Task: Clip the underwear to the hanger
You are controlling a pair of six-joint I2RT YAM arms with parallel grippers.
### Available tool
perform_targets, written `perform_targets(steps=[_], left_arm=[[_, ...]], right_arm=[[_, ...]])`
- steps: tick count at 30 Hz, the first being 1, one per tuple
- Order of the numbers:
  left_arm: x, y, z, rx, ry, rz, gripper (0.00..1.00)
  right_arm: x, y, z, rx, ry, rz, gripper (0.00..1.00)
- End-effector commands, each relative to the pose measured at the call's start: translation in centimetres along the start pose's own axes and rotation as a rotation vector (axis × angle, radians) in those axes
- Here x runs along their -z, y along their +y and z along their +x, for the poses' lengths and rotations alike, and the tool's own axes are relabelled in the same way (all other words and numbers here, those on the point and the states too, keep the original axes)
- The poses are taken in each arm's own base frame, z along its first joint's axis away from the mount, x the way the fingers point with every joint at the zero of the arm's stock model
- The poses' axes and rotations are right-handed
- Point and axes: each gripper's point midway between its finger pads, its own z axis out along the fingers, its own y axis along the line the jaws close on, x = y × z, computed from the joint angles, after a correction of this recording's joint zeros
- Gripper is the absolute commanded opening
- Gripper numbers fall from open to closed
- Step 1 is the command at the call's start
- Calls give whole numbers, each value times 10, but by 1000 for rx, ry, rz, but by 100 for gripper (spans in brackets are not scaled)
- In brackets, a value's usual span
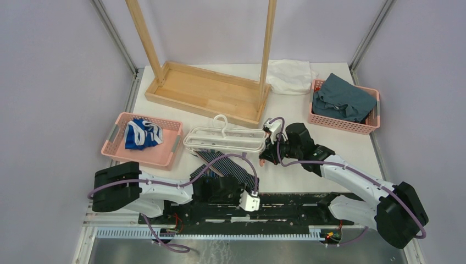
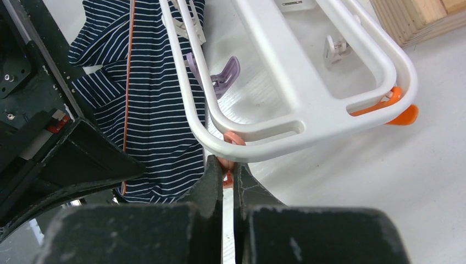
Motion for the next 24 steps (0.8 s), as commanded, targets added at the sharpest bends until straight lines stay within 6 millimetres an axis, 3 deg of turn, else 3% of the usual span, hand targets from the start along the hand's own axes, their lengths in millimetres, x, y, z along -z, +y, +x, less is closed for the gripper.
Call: perform_targets(steps=[1, 12, 24], left_arm=[[-1, 10, -19, 39, -99, -58, 35], [9, 20, -23, 42, -122, -113, 50], [16, 30, -18, 54, -128, -155, 51]], right_arm=[[1, 3, -32, 33, -98, -9, 1], [0, 2, -30, 30, -96, -8, 1], [-1, 2, -30, 25, -96, -10, 1]])
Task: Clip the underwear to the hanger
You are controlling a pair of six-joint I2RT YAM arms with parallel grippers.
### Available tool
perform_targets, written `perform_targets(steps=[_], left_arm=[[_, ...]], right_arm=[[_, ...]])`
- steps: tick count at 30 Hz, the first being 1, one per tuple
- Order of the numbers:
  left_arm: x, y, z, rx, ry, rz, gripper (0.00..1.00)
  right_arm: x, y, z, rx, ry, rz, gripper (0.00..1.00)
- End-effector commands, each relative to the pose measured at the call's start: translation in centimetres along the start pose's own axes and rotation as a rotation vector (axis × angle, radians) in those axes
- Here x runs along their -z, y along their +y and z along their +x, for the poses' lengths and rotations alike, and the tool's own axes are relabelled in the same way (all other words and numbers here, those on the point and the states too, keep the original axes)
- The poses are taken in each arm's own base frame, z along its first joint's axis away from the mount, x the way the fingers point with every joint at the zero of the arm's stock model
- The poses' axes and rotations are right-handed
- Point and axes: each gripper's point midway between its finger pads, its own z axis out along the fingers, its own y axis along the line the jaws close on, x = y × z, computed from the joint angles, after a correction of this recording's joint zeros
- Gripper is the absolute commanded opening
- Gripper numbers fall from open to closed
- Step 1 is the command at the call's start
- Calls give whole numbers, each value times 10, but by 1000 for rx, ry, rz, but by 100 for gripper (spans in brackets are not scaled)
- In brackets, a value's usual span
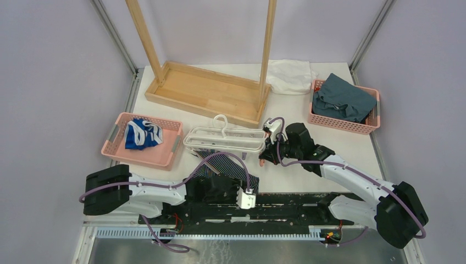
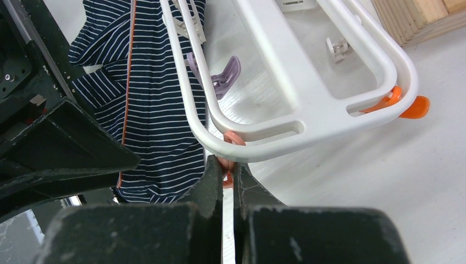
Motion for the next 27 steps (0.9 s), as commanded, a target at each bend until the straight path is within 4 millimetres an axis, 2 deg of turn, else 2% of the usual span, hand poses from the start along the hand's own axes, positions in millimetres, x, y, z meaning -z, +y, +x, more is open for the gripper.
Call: perform_targets(steps=[1, 8, 20, 27], left_arm=[[0, 12, -6, 41, -41, -57, 50], [-3, 8, 1, 52, -36, -56, 48], [4, 11, 14, 71, -32, -123, 41], [5, 17, 8, 89, -62, -159, 38]], right_arm=[[-1, 2, -29, 25, -95, -8, 1], [-1, 2, -30, 25, -93, -10, 1], [-2, 2, -29, 20, -92, -11, 1], [-2, 2, -29, 21, -90, -14, 1]])
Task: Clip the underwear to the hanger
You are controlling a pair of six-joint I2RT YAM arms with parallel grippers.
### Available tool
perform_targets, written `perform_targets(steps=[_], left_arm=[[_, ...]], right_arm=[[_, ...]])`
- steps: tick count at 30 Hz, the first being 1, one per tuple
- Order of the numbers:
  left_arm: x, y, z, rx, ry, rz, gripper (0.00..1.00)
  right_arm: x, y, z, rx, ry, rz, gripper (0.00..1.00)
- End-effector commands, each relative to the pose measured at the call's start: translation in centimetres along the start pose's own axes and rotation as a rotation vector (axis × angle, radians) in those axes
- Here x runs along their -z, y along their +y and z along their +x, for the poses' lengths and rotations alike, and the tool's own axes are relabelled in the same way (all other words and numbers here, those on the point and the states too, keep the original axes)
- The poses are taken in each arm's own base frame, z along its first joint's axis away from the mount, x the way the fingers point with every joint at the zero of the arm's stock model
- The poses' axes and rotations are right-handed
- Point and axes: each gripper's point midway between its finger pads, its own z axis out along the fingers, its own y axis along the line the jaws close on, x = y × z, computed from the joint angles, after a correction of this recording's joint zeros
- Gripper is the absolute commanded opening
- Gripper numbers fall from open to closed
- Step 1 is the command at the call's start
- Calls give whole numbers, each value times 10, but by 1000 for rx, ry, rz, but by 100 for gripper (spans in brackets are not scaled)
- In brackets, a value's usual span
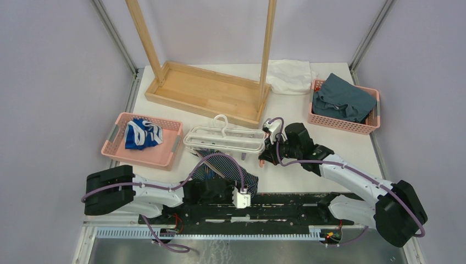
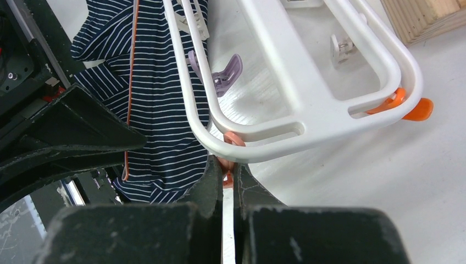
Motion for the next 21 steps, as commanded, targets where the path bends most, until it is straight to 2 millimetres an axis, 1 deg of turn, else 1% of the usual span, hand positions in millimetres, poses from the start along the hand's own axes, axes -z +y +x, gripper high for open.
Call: perform_targets(steps=[1, 5, 12, 21], left_arm=[[1, 18, -21, 78, -87, -85, 38], [3, 21, -27, 75, -110, -90, 40], [-1, 15, -31, 80, -125, -59, 42], [-4, 15, -20, 79, -93, -79, 39]], right_arm=[[0, 2, -32, 33, -100, -7, 1], [0, 2, -31, 33, -100, -7, 1], [0, 3, -31, 32, -100, -9, 1], [0, 2, -32, 35, -98, -9, 1]])
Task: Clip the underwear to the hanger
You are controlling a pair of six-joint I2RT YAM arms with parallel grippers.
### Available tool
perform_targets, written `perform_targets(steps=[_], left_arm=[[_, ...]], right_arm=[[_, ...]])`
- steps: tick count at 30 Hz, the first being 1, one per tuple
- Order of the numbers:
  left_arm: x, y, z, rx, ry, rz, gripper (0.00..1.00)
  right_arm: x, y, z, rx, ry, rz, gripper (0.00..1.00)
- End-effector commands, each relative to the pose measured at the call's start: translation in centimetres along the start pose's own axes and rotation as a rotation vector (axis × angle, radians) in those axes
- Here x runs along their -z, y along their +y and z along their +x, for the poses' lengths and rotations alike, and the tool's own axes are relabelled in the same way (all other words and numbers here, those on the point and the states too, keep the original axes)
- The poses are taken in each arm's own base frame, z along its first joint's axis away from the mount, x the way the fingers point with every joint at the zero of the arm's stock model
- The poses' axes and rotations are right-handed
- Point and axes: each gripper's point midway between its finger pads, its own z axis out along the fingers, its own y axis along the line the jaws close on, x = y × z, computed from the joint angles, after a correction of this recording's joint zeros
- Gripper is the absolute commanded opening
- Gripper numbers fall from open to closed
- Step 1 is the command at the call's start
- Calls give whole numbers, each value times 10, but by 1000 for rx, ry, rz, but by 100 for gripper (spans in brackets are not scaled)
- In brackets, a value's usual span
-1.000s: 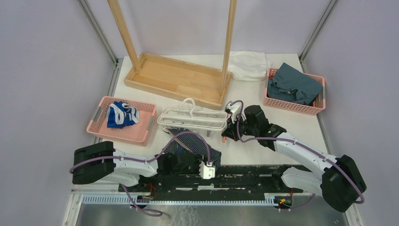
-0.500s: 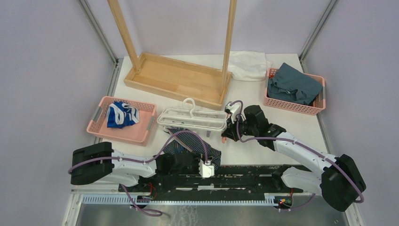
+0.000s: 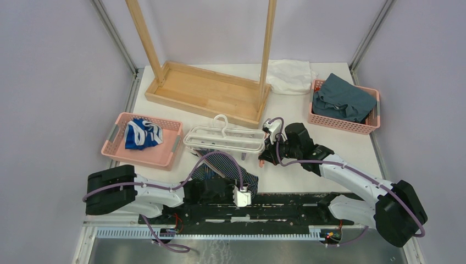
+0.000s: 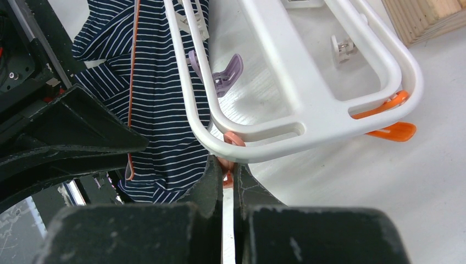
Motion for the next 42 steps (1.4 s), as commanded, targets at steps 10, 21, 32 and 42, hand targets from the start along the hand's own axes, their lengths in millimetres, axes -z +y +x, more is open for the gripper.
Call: perform_targets(steps=[10, 21, 32, 42], left_arm=[[-3, 0, -5, 55, -41, -18, 37], [0, -1, -1, 71, -60, -36, 38], [-8, 10, -17, 53, -63, -47, 3], [-11, 23, -56, 20, -70, 57, 3]], right_arm=[[1, 2, -32, 35, -97, -8, 1], [0, 2, -31, 32, -93, -9, 1], [2, 2, -33, 33, -114, -4, 1], [14, 23, -51, -5, -200, -81, 1]])
